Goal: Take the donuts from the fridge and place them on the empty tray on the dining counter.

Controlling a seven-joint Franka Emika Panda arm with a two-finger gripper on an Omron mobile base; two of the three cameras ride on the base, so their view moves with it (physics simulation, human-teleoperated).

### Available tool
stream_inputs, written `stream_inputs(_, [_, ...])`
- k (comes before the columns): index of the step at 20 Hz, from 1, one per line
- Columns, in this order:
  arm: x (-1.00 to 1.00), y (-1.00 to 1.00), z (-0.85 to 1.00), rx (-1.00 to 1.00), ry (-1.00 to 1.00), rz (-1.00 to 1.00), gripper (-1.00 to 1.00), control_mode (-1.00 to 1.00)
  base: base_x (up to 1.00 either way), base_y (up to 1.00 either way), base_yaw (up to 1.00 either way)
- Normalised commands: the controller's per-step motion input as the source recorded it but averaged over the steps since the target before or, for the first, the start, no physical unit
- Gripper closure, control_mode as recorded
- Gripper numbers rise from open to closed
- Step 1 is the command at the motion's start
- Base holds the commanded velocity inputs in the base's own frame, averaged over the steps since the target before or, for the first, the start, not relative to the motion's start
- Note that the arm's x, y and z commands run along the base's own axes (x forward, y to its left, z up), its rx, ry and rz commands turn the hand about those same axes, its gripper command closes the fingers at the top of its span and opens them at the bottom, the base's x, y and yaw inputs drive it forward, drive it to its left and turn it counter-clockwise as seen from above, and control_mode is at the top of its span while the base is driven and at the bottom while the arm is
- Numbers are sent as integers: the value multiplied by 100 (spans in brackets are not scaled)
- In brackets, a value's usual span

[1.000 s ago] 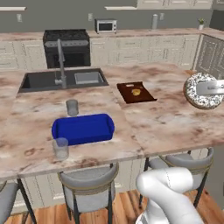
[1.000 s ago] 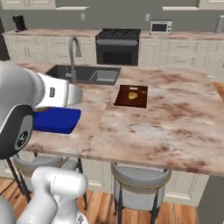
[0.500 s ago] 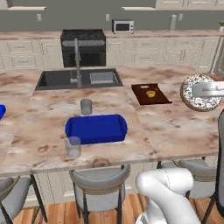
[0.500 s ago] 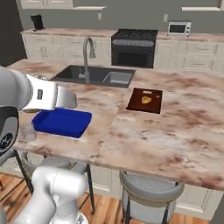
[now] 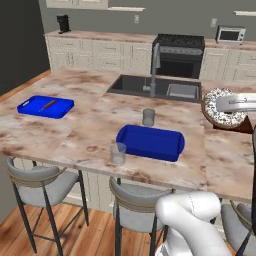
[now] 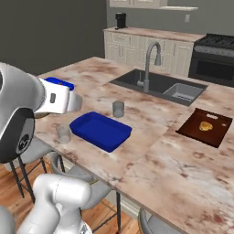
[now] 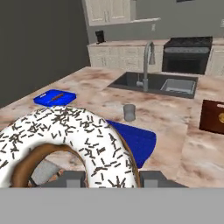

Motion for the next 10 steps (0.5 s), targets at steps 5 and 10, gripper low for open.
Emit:
stream_inputs(5, [100, 15, -99, 11, 8, 11, 100, -100, 0, 0, 0])
stream_inputs(10, [100, 55, -100, 0, 29, -3, 100, -100, 0, 0, 0])
